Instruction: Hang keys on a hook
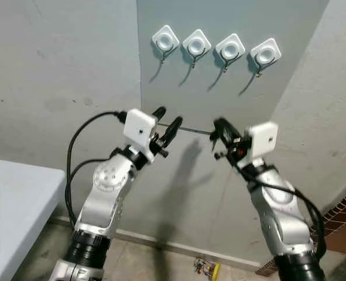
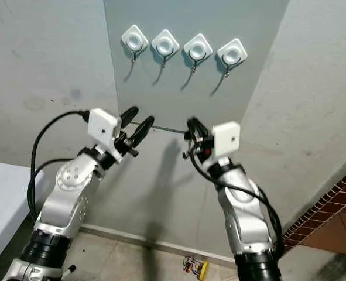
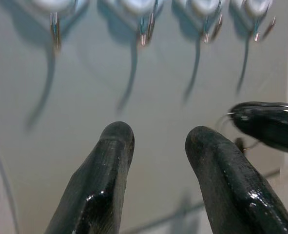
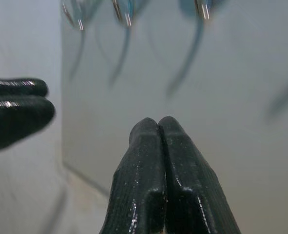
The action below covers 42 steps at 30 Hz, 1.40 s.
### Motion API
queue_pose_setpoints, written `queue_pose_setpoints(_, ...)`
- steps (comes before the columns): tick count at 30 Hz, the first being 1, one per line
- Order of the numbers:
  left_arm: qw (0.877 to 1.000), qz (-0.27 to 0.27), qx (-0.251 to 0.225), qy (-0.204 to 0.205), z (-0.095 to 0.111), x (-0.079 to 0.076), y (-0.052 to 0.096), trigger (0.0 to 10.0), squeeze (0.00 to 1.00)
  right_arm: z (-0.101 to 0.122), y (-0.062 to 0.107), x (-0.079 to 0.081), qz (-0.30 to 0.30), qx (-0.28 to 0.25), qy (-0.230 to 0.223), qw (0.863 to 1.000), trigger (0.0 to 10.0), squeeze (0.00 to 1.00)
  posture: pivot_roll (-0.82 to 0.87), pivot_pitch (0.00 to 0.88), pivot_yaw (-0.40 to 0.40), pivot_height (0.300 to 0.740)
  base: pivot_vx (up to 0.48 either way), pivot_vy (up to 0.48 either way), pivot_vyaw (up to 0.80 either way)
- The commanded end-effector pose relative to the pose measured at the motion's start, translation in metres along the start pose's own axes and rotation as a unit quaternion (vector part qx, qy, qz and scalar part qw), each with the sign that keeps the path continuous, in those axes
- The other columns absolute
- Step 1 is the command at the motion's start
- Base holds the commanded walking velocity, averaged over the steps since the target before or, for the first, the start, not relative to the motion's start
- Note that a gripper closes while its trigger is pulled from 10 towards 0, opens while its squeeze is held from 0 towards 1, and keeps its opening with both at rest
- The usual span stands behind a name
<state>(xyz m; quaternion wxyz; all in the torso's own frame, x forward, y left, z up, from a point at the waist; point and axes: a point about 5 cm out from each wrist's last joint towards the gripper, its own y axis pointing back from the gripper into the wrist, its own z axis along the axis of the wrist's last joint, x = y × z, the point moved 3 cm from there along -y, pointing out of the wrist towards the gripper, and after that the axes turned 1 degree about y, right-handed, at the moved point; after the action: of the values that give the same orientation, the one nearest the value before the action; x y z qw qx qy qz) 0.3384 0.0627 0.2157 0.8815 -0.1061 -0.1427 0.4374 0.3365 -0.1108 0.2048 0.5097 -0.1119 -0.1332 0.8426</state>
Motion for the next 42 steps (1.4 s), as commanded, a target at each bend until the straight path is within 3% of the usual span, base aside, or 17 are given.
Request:
queue_pose_setpoints(1,1.0,-0.017,-0.013,-0.002,0.01,-0.005,-0.004,10.0,0.0,0.01,-0.004,-0.001,0.006,-0.016,0.001,1.0,10.0,0.0,-0.03,0.0,-0.033,0.74,0.0,0.0,0.0)
queue_pose_setpoints(6,0.999,-0.027,-0.039,0.005,0.027,-0.006,-0.011,10.0,0.0,0.033,-0.02,-0.002,0.018,-0.054,0.001,0.998,10.0,0.0,-0.03,0.0,-0.034,0.74,0.0,0.0,0.0)
queue_pose_setpoints(10,0.998,-0.037,-0.051,-0.002,0.036,-0.007,-0.013,10.0,0.0,0.045,-0.024,-0.006,0.017,-0.073,-0.003,0.997,10.0,0.0,-0.03,0.0,-0.038,0.74,0.0,0.0,0.0)
queue_pose_setpoints(19,0.997,-0.046,-0.067,-0.001,0.046,-0.008,-0.012,10.0,0.0,0.053,-0.012,-0.015,0.01,-0.1,-0.02,0.995,10.0,0.0,-0.03,0.0,-0.036,0.74,0.0,0.0,0.0)
queue_pose_setpoints(27,0.995,-0.078,-0.065,-0.015,0.047,-0.019,-0.013,10.0,0.0,0.064,-0.002,-0.025,-0.015,-0.131,-0.041,0.99,10.0,0.0,-0.05,0.0,-0.02,0.74,0.0,0.0,0.0)
queue_pose_setpoints(42,0.994,-0.088,-0.062,-0.02,0.045,-0.023,-0.012,10.0,0.0,0.073,-0.002,-0.02,0.007,-0.141,-0.052,0.989,10.0,0.0,-0.05,0.0,-0.019,0.74,0.0,0.0,0.0)
